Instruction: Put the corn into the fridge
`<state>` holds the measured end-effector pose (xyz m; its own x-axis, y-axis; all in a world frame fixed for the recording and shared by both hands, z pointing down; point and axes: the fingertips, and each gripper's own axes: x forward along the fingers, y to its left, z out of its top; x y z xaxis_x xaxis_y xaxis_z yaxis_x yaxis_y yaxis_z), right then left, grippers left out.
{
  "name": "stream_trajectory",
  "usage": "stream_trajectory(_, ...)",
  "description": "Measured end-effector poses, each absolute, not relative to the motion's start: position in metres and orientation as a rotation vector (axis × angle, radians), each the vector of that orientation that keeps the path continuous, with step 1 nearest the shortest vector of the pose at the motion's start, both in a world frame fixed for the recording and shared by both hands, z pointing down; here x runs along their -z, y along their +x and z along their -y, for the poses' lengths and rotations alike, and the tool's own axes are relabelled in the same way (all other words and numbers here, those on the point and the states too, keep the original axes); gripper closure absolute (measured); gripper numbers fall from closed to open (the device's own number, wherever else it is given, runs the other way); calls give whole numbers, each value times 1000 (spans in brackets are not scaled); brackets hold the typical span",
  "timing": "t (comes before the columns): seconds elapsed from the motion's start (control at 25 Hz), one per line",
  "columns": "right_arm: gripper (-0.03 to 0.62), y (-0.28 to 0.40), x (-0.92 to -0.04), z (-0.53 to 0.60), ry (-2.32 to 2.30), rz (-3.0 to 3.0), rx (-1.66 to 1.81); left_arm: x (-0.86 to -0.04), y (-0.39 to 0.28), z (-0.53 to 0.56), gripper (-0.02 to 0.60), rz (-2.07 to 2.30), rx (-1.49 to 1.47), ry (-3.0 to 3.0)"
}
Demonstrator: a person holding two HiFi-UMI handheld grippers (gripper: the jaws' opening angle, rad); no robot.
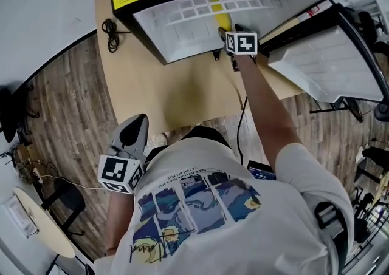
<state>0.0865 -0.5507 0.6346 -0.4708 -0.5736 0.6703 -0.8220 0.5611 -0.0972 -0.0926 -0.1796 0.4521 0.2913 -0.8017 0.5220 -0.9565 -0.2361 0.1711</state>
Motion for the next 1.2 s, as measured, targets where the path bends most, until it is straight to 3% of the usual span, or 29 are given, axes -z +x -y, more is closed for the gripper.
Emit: stream_trajectory(1.2,342,107,-556,365,1313,2202,-540,-445,-132,95,572,1315,-396,2368)
